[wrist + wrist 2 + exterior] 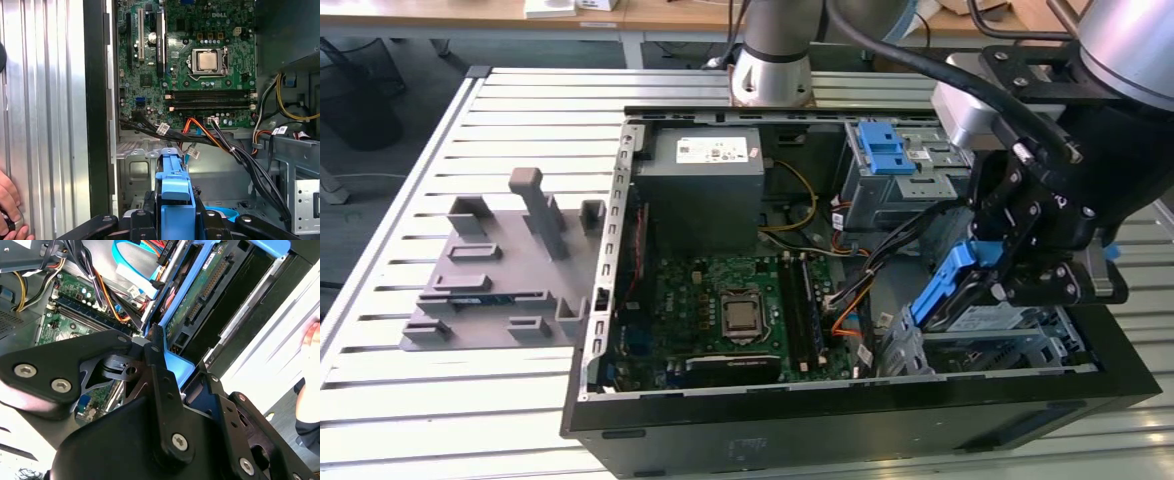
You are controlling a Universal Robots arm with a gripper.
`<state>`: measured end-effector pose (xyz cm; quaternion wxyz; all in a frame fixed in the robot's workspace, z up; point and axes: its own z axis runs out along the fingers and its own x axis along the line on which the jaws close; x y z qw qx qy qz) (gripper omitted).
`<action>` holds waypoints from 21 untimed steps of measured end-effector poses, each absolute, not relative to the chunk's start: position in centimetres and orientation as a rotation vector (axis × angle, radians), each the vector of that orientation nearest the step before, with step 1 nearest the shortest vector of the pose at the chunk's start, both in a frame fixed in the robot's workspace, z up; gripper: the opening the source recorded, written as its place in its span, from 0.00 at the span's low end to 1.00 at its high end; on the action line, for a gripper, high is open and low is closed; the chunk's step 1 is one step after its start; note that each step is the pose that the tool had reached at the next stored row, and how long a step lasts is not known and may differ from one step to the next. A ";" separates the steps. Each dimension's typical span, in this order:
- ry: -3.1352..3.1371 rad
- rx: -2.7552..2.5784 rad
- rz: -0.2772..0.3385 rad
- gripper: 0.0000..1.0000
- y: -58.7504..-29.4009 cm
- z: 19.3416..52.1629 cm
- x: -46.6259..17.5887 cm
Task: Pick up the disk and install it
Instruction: 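Insert the disk into the insertion slot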
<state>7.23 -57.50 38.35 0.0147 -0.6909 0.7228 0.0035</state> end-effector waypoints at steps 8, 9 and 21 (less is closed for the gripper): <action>2.250 -2.150 0.011 0.36 -57.5 38.0 7.2; 2.250 -2.150 0.011 0.36 -57.5 37.9 7.2; 2.250 -2.150 0.011 0.36 -57.5 37.2 7.2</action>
